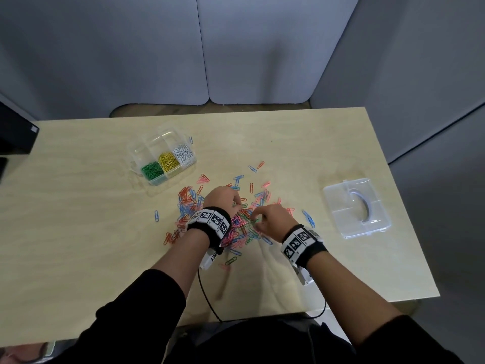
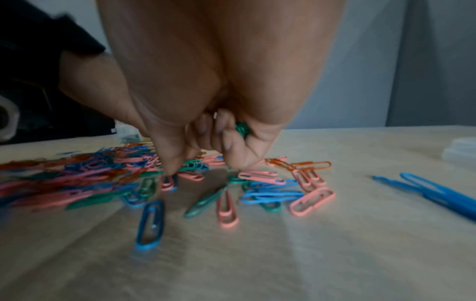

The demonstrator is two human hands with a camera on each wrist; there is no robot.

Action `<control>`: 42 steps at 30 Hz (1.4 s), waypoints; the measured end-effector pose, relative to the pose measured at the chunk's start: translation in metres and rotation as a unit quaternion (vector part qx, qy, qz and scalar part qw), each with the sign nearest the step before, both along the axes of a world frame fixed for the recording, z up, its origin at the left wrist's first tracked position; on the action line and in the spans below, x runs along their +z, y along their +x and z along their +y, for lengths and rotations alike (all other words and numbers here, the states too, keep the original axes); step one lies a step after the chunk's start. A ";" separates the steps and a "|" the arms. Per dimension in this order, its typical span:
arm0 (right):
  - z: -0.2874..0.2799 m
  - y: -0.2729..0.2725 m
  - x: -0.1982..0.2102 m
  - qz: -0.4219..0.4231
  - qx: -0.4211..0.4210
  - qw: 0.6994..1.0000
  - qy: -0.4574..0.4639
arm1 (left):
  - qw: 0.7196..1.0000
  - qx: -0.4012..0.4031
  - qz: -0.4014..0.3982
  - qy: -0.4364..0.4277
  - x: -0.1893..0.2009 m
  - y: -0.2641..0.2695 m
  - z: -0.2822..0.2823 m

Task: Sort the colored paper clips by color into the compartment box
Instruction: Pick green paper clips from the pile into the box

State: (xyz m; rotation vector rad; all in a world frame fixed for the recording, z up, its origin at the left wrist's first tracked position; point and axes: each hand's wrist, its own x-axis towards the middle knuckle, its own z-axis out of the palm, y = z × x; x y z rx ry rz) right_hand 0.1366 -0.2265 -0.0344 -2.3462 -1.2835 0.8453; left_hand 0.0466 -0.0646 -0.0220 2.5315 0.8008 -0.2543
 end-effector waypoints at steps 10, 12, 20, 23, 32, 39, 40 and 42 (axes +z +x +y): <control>-0.002 0.007 -0.006 0.046 -0.044 0.998 0.026 | 0.992 0.023 -0.022 -0.120 -0.006 -0.005 -0.003; -0.011 0.012 -0.006 0.171 -0.155 0.970 0.080 | 0.982 0.049 -0.073 -0.165 -0.005 -0.010 -0.002; -0.023 0.007 0.005 0.576 -0.346 0.732 0.112 | 0.960 0.124 -0.070 -0.241 -0.006 -0.024 0.008; -0.019 0.005 0.005 0.556 -0.342 0.753 0.084 | 0.953 0.157 -0.060 -0.254 -0.004 -0.021 0.007; -0.003 -0.017 0.000 0.030 -0.070 0.997 -0.022 | 0.963 0.194 -0.076 -0.169 -0.010 -0.002 -0.004; -0.004 -0.014 0.000 0.018 -0.023 0.999 -0.032 | 0.984 0.141 -0.037 -0.098 -0.002 0.001 -0.015; -0.008 -0.009 -0.001 0.070 -0.048 0.996 -0.010 | 0.985 0.139 -0.034 -0.091 -0.003 0.000 -0.015; -0.018 0.002 0.000 0.236 -0.137 0.961 0.045 | 0.986 0.137 -0.031 -0.087 -0.003 0.000 -0.013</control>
